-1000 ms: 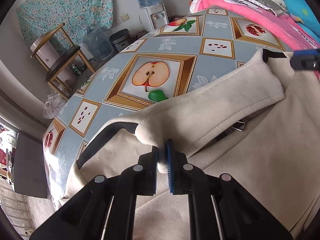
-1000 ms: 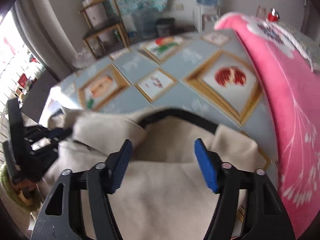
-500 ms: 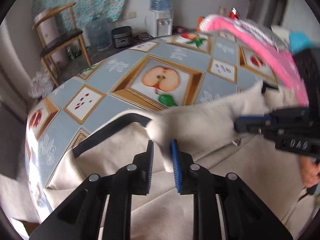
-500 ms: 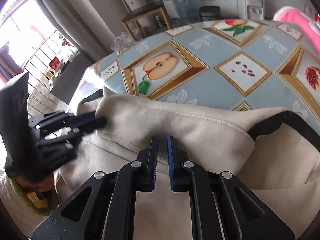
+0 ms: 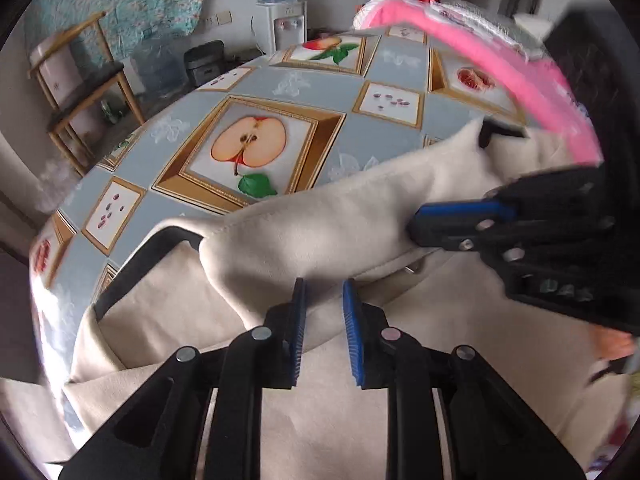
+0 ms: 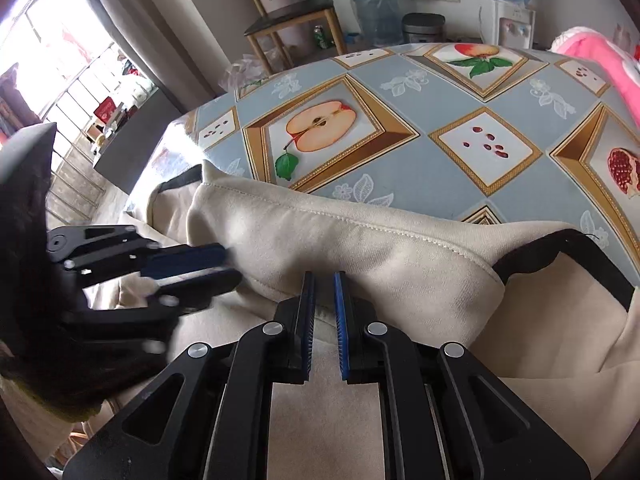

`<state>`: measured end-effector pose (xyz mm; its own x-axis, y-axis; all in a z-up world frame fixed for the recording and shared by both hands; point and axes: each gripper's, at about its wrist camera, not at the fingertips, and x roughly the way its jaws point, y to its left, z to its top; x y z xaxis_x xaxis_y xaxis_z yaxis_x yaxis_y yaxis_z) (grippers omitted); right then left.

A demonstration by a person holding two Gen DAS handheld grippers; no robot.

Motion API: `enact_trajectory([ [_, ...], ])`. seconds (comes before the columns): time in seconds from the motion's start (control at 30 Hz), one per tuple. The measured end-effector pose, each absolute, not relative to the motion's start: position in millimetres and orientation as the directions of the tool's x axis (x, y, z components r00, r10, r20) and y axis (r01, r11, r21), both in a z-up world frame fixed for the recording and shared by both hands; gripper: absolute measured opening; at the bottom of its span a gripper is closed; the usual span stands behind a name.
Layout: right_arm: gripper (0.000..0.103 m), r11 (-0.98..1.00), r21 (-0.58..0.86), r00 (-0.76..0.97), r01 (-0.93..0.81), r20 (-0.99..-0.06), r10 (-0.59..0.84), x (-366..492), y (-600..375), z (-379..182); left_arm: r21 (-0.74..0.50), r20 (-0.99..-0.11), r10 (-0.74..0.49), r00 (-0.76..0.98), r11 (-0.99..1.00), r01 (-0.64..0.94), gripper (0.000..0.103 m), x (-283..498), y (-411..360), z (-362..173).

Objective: Fold large clothes

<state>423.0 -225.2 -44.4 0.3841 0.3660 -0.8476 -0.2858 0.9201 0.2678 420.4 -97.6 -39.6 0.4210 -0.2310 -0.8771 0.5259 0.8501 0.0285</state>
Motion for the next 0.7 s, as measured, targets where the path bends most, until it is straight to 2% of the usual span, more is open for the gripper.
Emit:
enact_trajectory([
  [0.23,0.007,0.961,0.11,0.422,-0.255,-0.882,0.212,412,-262,-41,-0.115,-0.879,-0.313,0.359,0.87,0.479,0.02,430,-79,-37],
  [0.33,0.005,0.963,0.17,0.412,-0.21,-0.877,0.245,411,-285,-43,-0.146,-0.872,-0.336,0.357,0.873,0.466,0.019,431,-74,-38],
  [0.4,0.005,0.969,0.156,0.411,-0.193,-0.883,0.225,410,-287,-41,-0.141,-0.871,-0.331,0.361,0.875,0.463,0.019,430,-77,-38],
  [0.43,0.005,0.974,0.14,0.415,-0.18,-0.887,0.204,410,-285,-38,-0.137,-0.872,-0.328,0.363,0.876,0.463,0.019,430,-77,-38],
  [0.47,0.012,0.978,0.131,0.42,-0.159,-0.888,0.187,410,-284,-34,-0.137,-0.872,-0.328,0.362,0.876,0.463,0.019,430,-77,-38],
  [0.57,0.013,0.963,0.212,0.454,-0.163,-0.851,0.265,408,-279,-15,-0.149,-0.871,-0.337,0.358,0.875,0.462,0.019,433,-77,-39],
  [0.7,0.013,0.937,0.251,0.47,-0.244,-0.815,0.341,413,-246,-4,-0.142,-0.866,-0.339,0.366,0.871,0.47,0.019,432,-77,-39],
])
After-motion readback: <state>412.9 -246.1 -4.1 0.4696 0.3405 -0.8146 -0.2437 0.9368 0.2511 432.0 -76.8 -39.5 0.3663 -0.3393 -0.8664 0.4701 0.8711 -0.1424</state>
